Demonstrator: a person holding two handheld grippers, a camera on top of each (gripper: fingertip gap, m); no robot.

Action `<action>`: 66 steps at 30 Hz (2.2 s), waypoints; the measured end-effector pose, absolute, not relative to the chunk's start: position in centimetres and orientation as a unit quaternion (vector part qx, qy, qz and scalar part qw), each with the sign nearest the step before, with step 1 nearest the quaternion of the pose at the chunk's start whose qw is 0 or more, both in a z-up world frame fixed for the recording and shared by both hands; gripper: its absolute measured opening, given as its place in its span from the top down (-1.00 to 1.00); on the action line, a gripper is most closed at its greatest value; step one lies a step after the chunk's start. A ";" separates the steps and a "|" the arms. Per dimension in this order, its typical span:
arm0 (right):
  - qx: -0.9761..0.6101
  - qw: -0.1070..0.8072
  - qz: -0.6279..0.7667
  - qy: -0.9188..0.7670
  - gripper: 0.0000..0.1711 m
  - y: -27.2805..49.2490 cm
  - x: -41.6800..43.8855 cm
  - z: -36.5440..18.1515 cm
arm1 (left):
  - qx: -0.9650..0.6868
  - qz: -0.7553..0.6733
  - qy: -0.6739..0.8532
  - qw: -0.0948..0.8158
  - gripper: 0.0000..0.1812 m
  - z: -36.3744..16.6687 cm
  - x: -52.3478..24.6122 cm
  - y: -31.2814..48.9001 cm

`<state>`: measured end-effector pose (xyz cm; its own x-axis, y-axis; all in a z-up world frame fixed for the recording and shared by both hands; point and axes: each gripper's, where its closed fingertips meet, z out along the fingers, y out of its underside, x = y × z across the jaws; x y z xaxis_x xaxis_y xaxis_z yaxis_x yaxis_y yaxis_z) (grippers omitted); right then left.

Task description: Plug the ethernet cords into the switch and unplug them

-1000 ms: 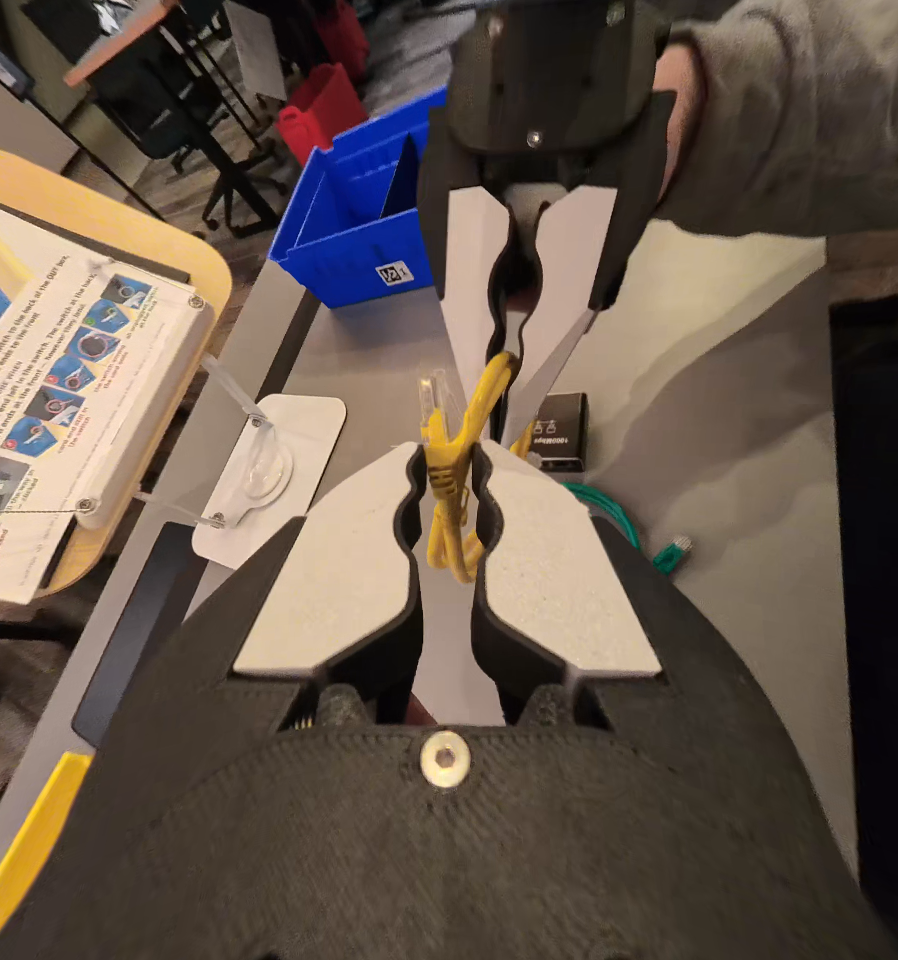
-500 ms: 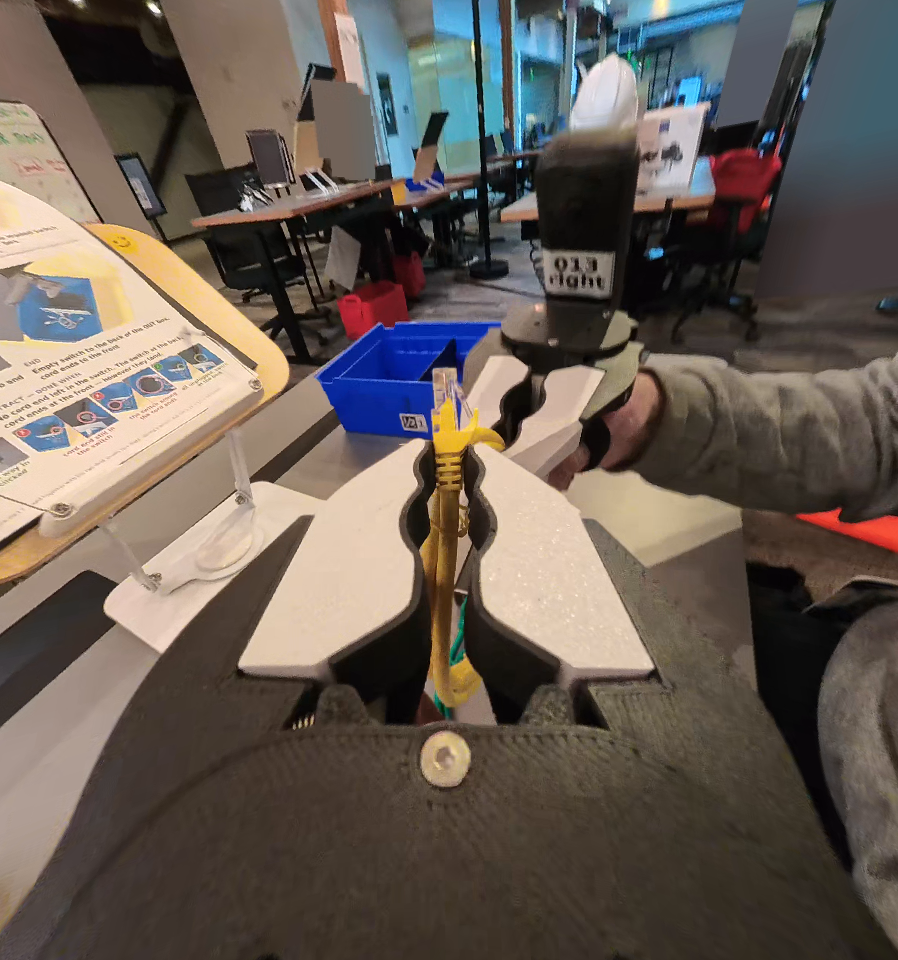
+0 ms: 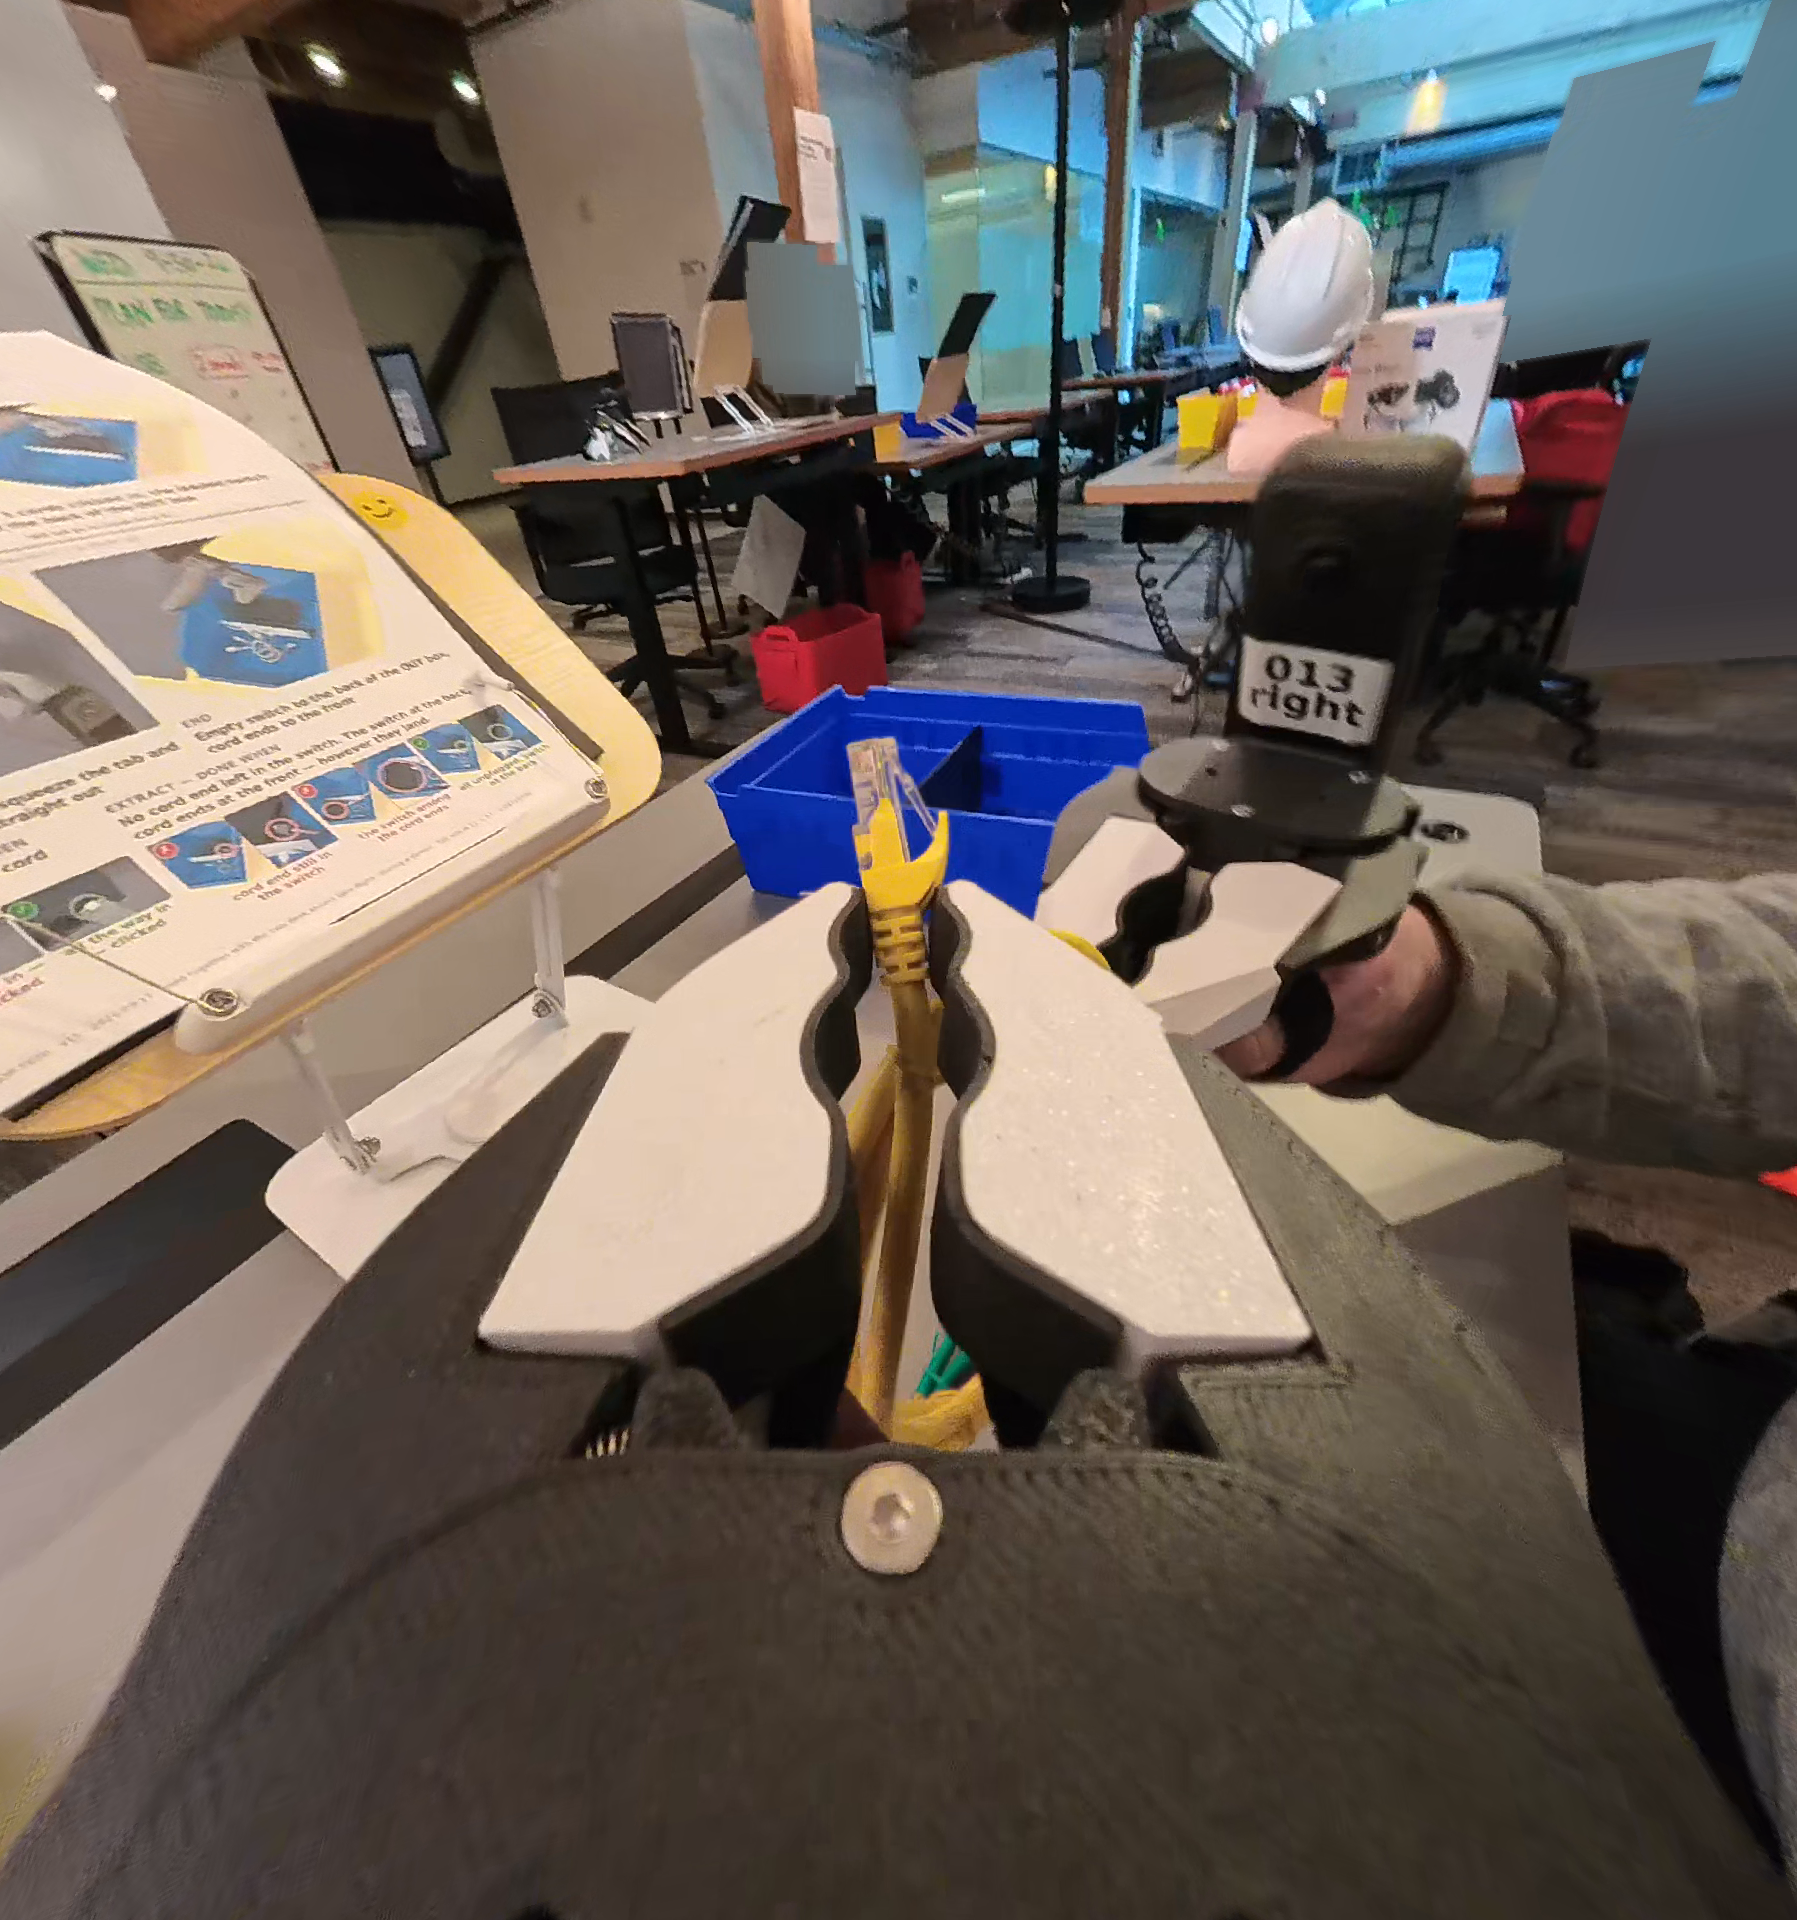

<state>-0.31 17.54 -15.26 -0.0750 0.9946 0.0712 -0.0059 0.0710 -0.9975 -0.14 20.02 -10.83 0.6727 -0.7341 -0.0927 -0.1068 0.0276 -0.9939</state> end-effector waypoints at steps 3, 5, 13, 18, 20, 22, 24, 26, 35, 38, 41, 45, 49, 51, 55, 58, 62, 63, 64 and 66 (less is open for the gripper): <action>-0.462 0.544 0.463 -0.526 1.00 17.6 -0.6 -15.1 | -0.653 -0.259 0.270 0.658 0.89 -10.3 -0.5 20.8; -0.459 0.581 0.426 -0.520 1.00 17.4 -1.0 -14.8 | -0.660 -0.257 0.236 0.666 0.89 -10.1 -0.9 21.5; -0.411 0.718 0.261 -0.497 1.00 17.9 -1.4 -13.2 | -0.619 -0.411 0.088 0.664 0.89 -8.0 -1.5 21.8; -0.448 0.622 0.523 -0.373 1.00 16.7 -2.4 -12.0 | -0.512 -0.524 -0.014 0.681 0.89 -6.6 -2.7 21.5; -0.443 0.577 0.590 -0.349 1.00 15.3 -2.8 -11.6 | -0.485 -0.550 -0.009 0.680 0.89 -6.5 -2.5 21.4; -0.431 0.547 0.633 -0.336 1.00 14.6 -2.7 -11.2 | -0.480 -0.559 0.009 0.676 0.89 -6.5 -1.8 21.2; -0.437 0.550 0.626 -0.340 1.00 15.2 -2.4 -11.4 | -0.492 -0.549 0.023 0.675 0.89 -6.8 -1.9 21.5; -0.449 0.539 0.612 -0.365 1.00 15.8 -2.4 -12.1 | -0.519 -0.520 0.038 0.677 0.89 -7.4 -2.1 21.9; -0.475 0.526 0.497 -0.501 0.74 17.3 0.7 -12.4 | -0.587 -0.406 0.189 0.675 0.89 -7.5 -2.2 21.5; -0.477 0.525 0.461 -0.534 0.63 17.7 2.0 -12.4 | -0.598 -0.395 0.233 0.658 0.89 -7.1 -2.1 21.1; -0.466 0.535 0.439 -0.551 0.63 18.1 3.0 -11.5 | -0.617 -0.384 0.290 0.623 0.89 -7.7 -1.2 20.7; -0.447 0.535 0.397 -0.597 0.62 18.6 3.6 -10.8 | -0.645 -0.368 0.383 0.550 0.89 -9.7 0.5 20.0; -0.422 0.548 0.318 -0.649 0.64 19.9 3.2 -10.9 | -0.651 -0.352 0.452 0.499 0.89 -11.1 2.2 19.6; -0.406 0.544 0.288 -0.676 0.64 20.2 2.8 -11.5 | -0.652 -0.349 0.484 0.468 0.88 -12.1 2.8 19.4; -0.358 0.531 0.242 -0.729 0.66 19.8 2.5 -13.1 | -0.649 -0.353 0.530 0.417 0.89 -13.9 3.5 19.1; -0.326 0.510 0.224 -0.764 0.68 18.8 2.6 -14.5 | -0.640 -0.377 0.560 0.367 0.89 -15.0 3.9 18.0; -0.321 0.462 0.211 -0.799 0.70 18.2 3.1 -16.2 | -0.630 -0.382 0.602 0.308 0.89 -16.8 4.6 16.8; -0.318 0.454 0.200 -0.808 0.70 18.3 3.3 -16.7 | -0.627 -0.385 0.608 0.297 0.89 -17.1 4.8 16.6; -0.315 0.444 0.198 -0.815 0.71 18.2 3.4 -17.1 | -0.623 -0.389 0.616 0.285 0.89 -17.3 5.0 16.3; -0.308 0.440 0.196 -0.820 0.73 18.0 3.6 -17.6 | -0.619 -0.389 0.627 0.269 0.89 -17.6 5.1 15.9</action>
<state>3.55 18.01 -17.57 -0.4230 0.6783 0.6008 0.3339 0.7331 -0.5926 5.07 15.93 -17.64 -0.0894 -0.9854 0.1450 -0.5668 -0.0694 -0.8209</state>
